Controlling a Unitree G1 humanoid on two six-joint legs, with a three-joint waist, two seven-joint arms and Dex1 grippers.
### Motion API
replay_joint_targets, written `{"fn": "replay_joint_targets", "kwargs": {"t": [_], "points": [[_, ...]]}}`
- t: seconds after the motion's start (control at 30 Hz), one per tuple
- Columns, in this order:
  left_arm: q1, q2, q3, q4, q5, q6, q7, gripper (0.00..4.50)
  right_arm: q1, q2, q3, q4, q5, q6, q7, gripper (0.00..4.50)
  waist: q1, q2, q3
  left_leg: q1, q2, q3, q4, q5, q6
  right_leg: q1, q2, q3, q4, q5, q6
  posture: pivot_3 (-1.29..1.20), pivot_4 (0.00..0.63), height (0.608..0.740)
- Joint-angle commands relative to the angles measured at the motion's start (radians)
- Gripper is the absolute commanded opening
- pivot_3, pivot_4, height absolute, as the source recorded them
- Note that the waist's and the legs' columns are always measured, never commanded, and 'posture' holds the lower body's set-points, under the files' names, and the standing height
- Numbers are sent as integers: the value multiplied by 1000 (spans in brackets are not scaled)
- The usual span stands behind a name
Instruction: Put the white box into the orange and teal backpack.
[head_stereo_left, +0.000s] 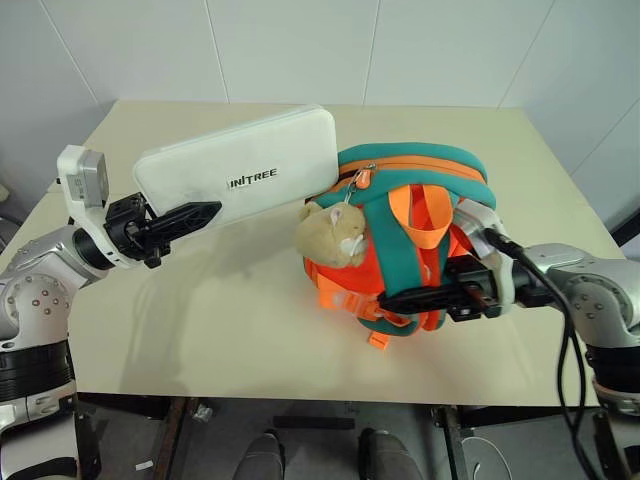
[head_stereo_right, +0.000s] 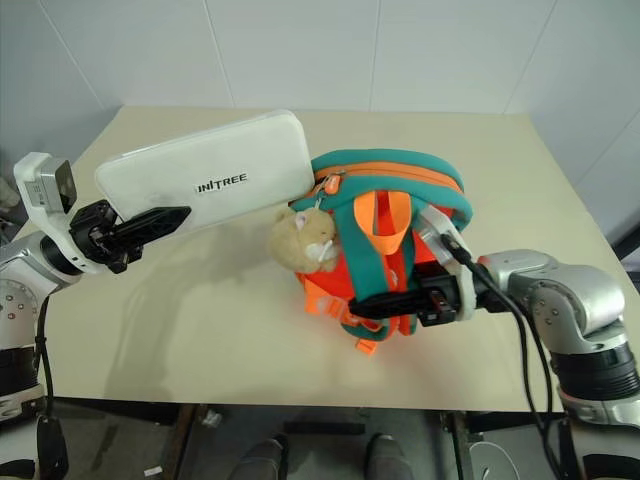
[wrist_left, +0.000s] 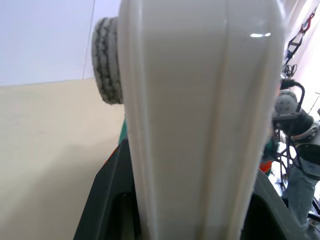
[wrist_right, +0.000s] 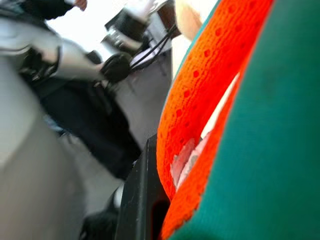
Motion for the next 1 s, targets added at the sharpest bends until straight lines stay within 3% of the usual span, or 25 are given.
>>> {"fn": "replay_joint_targets", "kwargs": {"t": [0.03,0.33,0.47,0.7,0.83,1.0], "points": [[-28,35,-27,16,37,-43,-54,1403,8,-43,-6,-31,29,12,54,21,0,0,0,0,0,0,0,0,0,0,0,0,0,0,0,0,150,740],[-38,127,-190,65,232,-259,-289,1403,-3,-17,4,-14,7,-14,22,21,-1,0,0,0,0,0,0,-1,-1,0,0,0,-1,0,0,0,150,740],[-112,132,-278,138,348,-374,-335,1403,-3,-2,8,-21,5,-15,7,21,0,0,0,-1,1,0,0,-2,0,0,1,0,-1,-1,0,0,150,740],[-362,-3,-481,262,566,-290,-153,1403,-17,19,21,-15,-8,-25,-3,21,21,0,0,-1,1,0,2,-2,0,1,1,0,0,0,1,0,150,740],[-439,-163,-529,275,552,-304,-160,1403,-25,34,36,-14,-16,-39,-11,21,20,0,0,-1,0,0,2,-2,0,1,1,1,0,0,2,0,150,740],[-469,-291,-575,248,556,-282,-160,1403,-35,55,40,-14,-20,-46,-22,21,13,0,0,-2,1,0,3,-2,0,0,2,1,1,0,2,0,150,740]]}}
